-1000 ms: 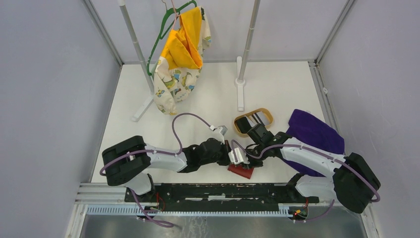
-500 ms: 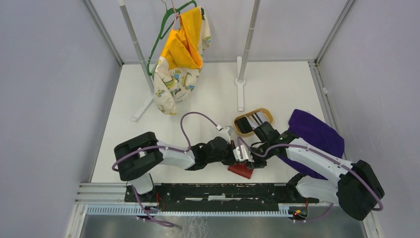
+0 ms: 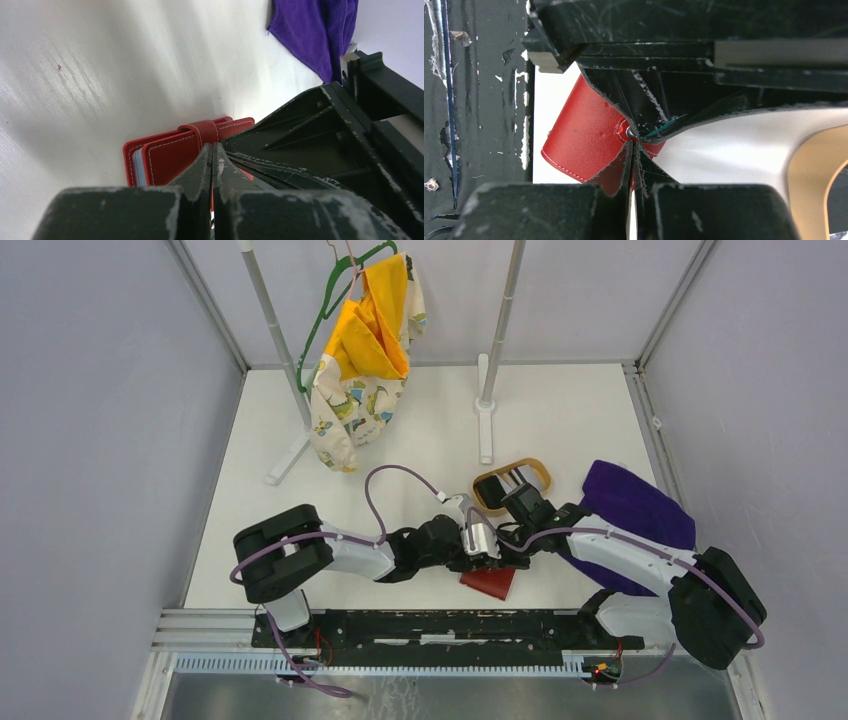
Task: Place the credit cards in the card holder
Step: Insert the credit card into the card holder, then reset both arms
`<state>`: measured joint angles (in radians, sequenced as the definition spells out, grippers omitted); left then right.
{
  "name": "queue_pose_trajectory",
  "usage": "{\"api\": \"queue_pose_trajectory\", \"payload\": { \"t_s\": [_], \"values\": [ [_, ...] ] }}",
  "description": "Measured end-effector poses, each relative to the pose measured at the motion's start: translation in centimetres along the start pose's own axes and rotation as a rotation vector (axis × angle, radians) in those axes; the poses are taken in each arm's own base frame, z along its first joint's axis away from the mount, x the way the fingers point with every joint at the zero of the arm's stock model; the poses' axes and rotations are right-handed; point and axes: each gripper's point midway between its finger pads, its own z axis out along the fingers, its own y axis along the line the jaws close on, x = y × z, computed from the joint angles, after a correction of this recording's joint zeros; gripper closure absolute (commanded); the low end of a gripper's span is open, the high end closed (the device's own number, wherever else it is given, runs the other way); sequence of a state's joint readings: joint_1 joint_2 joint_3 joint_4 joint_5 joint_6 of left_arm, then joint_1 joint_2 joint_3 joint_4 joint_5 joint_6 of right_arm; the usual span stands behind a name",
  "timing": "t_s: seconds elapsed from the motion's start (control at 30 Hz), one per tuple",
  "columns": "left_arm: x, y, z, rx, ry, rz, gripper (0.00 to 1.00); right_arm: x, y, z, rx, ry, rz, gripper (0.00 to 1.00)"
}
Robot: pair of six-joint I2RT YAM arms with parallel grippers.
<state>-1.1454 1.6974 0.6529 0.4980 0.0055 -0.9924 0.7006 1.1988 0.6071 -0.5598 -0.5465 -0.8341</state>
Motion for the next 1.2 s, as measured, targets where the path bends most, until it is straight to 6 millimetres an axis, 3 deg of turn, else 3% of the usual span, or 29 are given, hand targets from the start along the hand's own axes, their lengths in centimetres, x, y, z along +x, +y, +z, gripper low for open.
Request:
{"api": "queue_pose_trajectory", "payload": {
  "t_s": [0.17, 0.3, 0.5, 0.6, 0.67, 0.77, 0.83, 1.0, 1.03, 1.2],
  "values": [
    [0.0, 0.1, 0.0, 0.003, -0.002, 0.000, 0.98, 0.3, 0.2, 0.3, -0.007, 0.026, -0.003, 0.95],
    [0.0, 0.1, -0.1, 0.014, -0.008, 0.000, 0.98, 0.3, 0.2, 0.3, -0.006, 0.026, -0.003, 0.89],
    [-0.3, -0.4, -0.8, 0.023, -0.014, 0.016, 0.92, 0.1, -0.1, -0.8, -0.002, -0.018, 0.007, 0.66],
    [-2.0, -2.7, -2.7, 0.076, -0.061, 0.057, 0.91, -0.6, -1.2, -3.1, 0.065, -0.094, 0.008, 0.55],
    [-3.0, -3.9, -3.6, 0.106, -0.092, 0.077, 0.90, -1.3, -2.4, -5.3, 0.154, -0.151, 0.004, 0.40],
    [-5.6, -6.7, -7.2, 0.183, -0.192, 0.131, 0.88, -1.8, -4.3, -8.3, 0.293, -0.202, 0.018, 0.07],
    [-7.1, -8.1, -9.9, 0.224, -0.261, 0.166, 0.70, -1.7, -6.0, -10.5, 0.417, -0.212, 0.046, 0.02],
    [-10.3, -9.1, -16.6, 0.229, -0.423, 0.251, 0.07, -1.0, -10.3, -16.8, 0.775, -0.180, 0.199, 0.02],
    [-10.8, -9.0, -18.0, 0.217, -0.454, 0.267, 0.01, -1.3, -11.1, -18.5, 0.843, -0.182, 0.242, 0.02],
    [-13.6, -7.8, -23.3, 0.092, -0.569, 0.292, 0.00, -6.5, -12.4, -25.8, 1.010, -0.306, 0.251, 0.02]
  ]
}}
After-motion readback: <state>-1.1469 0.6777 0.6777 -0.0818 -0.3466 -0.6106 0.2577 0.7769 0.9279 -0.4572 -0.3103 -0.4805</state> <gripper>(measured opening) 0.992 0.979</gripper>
